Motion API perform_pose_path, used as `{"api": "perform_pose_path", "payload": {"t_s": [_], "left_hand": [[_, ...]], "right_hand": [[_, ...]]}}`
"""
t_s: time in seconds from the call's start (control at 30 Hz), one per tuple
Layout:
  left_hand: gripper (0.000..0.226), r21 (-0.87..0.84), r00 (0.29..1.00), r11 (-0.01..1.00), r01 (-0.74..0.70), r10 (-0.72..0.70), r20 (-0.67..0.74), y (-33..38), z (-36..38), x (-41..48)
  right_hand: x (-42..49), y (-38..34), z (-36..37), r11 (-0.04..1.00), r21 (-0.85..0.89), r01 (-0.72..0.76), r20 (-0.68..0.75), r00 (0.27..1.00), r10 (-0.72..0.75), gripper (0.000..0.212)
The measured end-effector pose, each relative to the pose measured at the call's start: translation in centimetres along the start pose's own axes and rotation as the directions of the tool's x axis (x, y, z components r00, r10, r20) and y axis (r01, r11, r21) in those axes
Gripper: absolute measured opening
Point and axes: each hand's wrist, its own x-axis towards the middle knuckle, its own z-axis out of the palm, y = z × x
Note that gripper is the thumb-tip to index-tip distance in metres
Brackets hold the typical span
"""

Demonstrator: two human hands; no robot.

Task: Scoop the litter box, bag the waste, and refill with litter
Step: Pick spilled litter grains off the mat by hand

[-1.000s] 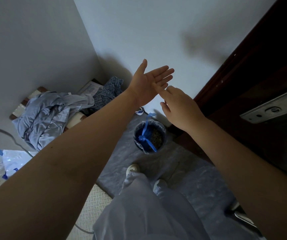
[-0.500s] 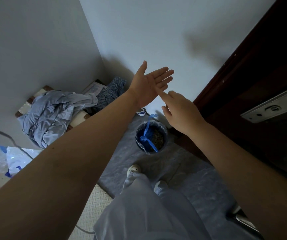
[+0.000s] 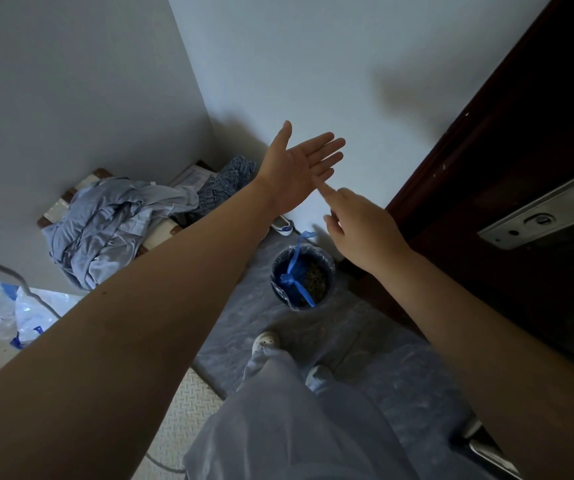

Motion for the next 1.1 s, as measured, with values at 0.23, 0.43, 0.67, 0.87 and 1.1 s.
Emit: {"api": "perform_pose_path", "payload": {"t_s": [0.23, 0.43, 0.67, 0.87, 1.1], "left_hand": [[0.074, -0.032, 0.999, 0.999, -0.043, 0.043, -0.002, 0.1, 1.0, -0.8], [0.074, -0.043, 0.997, 0.997, -0.067, 0.065, -0.033, -0.1, 0.2, -1.6], [0.075, -0.087, 0.997, 0.993, -0.075, 0.072, -0.037, -0.7, 1.1, -2.3], [0.074, -0.043, 0.995, 0.995, -0.091, 0.089, -0.048, -0.3, 1.3, -2.6], [0.075, -0.097, 0.993, 0.99, -0.098, 0.091, -0.076, -1.3, 1.8, -3.1]], "right_hand": [[0.9, -1.4, 0.2, 0.999, 0.032, 0.005, 0.065, 0.998, -0.007, 0.072], [-1.4, 0.0, 0.5, 0.998, -0.055, 0.03, 0.102, 0.994, -0.024, 0.076], [0.7, -1.8, -0.6, 0.997, 0.019, 0.077, -0.027, 0.997, -0.077, 0.069], [-2.2, -0.2, 1.2, 0.998, -0.016, 0.062, 0.096, 0.994, -0.061, 0.077], [-0.4, -0.7, -0.8, 0.995, 0.049, 0.087, -0.025, 0.996, -0.086, 0.07]]}}
